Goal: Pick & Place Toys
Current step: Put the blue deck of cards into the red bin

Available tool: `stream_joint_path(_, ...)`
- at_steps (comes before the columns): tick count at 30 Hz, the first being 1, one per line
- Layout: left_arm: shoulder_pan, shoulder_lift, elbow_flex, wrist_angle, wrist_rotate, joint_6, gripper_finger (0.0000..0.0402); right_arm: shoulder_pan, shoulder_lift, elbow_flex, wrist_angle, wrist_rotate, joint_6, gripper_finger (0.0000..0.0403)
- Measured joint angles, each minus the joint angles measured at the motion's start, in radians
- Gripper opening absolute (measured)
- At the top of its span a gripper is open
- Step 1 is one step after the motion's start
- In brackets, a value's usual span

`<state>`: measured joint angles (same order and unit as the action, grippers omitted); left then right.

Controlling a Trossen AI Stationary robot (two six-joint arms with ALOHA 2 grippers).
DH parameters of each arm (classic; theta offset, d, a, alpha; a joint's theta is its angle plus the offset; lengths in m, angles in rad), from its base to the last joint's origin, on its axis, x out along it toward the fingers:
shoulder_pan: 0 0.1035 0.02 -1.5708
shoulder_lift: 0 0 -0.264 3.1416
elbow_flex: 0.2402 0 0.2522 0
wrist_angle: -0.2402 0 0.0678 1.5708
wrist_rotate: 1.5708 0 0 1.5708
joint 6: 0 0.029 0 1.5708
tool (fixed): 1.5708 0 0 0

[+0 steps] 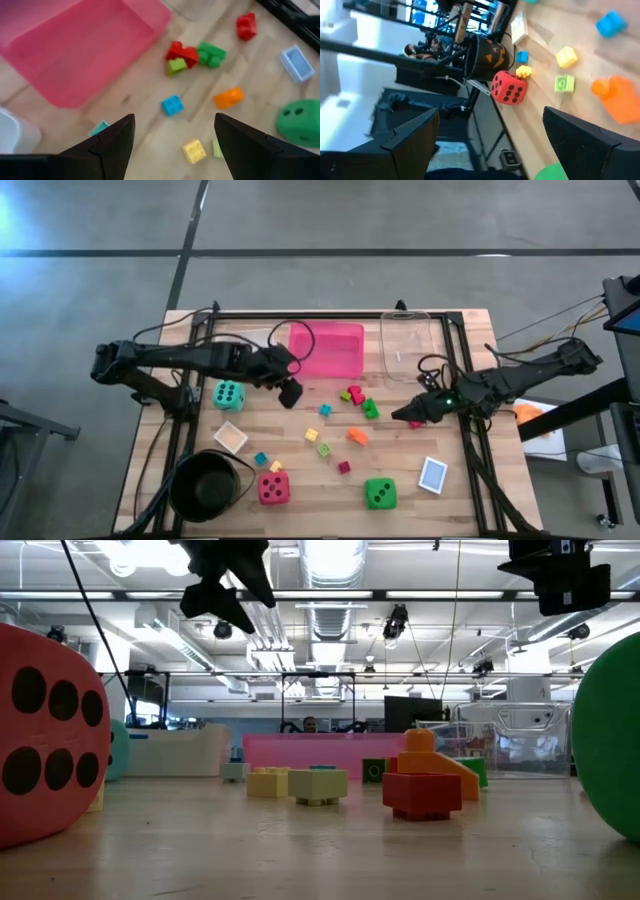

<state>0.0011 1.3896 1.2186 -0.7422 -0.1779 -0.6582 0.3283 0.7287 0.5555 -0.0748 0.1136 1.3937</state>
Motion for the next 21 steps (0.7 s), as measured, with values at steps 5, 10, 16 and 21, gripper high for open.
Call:
stream_joint_path(5,-0.028,0.0,-0.001,-0.011,-0.002,0.0,0.0277,0.0,0.039,0.0,0.0,0.006,0.065,0.0348)
stream_joint_path(10,-0.031,0.0,-0.001,-0.013,-0.002,0.0,0.0277,0.002,0.081,0.013,-0.006,-0.011,0.197,0.0348)
stream_joint_path(16,-0.031,0.0,-0.001,-0.017,-0.002,0.004,0.0277,0.033,0.173,0.194,-0.316,0.018,0.288,0.0348)
stream_joint_path(21,-0.031,0.0,-0.001,-0.018,-0.002,0.007,0.0277,0.102,0.293,0.435,-0.795,0.021,0.364,0.0348)
